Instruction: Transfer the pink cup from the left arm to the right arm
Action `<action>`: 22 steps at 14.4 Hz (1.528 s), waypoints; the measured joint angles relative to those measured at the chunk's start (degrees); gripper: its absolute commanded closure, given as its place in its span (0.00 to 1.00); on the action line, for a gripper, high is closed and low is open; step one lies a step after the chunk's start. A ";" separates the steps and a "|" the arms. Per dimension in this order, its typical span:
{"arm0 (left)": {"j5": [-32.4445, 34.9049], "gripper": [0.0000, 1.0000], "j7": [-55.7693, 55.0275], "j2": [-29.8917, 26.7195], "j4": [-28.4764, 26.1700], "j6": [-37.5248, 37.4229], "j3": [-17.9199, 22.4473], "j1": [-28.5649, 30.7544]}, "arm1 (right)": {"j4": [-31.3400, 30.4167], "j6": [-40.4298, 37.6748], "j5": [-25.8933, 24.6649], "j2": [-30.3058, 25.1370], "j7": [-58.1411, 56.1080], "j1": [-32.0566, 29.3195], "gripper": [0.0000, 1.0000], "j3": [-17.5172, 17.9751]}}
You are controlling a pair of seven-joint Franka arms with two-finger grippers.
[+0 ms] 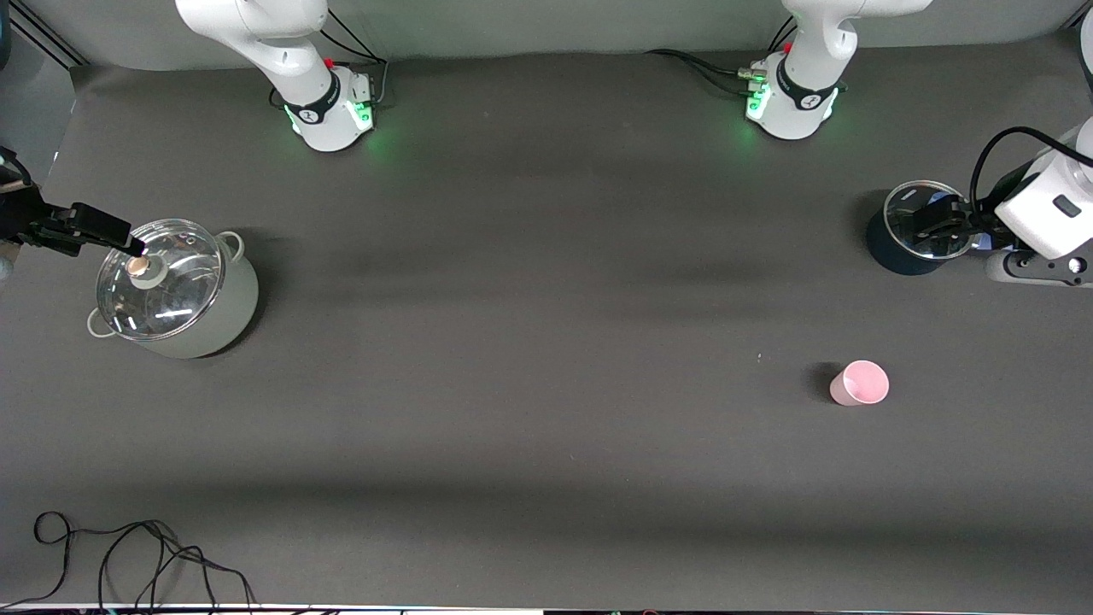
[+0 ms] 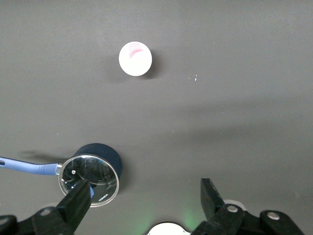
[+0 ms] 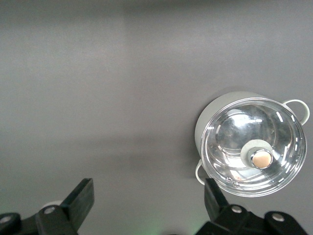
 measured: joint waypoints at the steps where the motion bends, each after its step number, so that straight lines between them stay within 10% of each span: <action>1: 0.00 0.00 0.00 0.00 0.00 0.00 0.00 0.00 | 0.01 0.00 0.00 0.00 0.00 0.00 0.00 0.00; 15: 0.00 0.00 1.29 2.29 3.94 0.20 -0.03 0.00 | 1.33 -0.72 0.00 1.22 -0.01 0.10 0.00 0.09; 22: -1.03 0.00 29.00 8.51 11.44 3.84 0.73 1.39 | 1.34 -0.78 0.00 1.23 -0.01 0.11 0.00 0.11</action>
